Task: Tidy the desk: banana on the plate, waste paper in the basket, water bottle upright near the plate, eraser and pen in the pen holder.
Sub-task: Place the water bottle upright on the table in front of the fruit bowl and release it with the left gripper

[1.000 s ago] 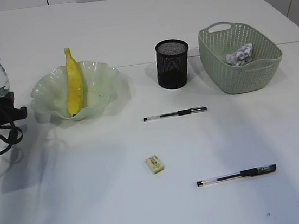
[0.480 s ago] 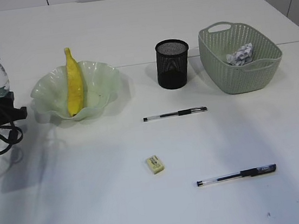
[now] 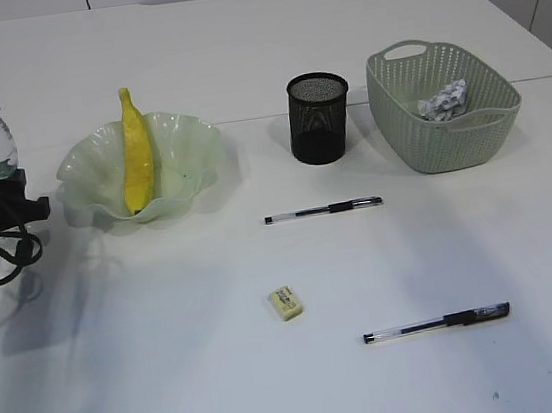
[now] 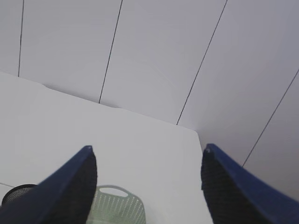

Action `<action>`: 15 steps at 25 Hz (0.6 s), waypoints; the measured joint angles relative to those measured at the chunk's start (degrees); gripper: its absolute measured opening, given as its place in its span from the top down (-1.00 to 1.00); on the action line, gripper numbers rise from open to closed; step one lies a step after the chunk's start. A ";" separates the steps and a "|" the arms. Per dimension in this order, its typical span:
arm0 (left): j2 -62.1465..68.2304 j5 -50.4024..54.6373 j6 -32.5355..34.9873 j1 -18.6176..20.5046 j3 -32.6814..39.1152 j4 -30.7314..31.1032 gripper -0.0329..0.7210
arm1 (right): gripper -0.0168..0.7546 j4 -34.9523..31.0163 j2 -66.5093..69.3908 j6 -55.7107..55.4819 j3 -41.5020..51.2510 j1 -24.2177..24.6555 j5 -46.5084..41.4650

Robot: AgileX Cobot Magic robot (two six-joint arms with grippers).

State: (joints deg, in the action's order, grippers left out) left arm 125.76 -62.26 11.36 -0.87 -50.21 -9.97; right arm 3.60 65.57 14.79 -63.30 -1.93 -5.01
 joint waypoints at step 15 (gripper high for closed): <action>0.00 0.00 0.00 0.00 0.00 0.22 -0.09 | -0.39 0.00 0.00 0.00 0.00 0.00 1.15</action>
State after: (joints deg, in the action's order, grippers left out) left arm 125.76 -62.26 11.36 -0.87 -50.21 -9.75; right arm 3.60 65.57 14.79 -63.30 -1.93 -3.85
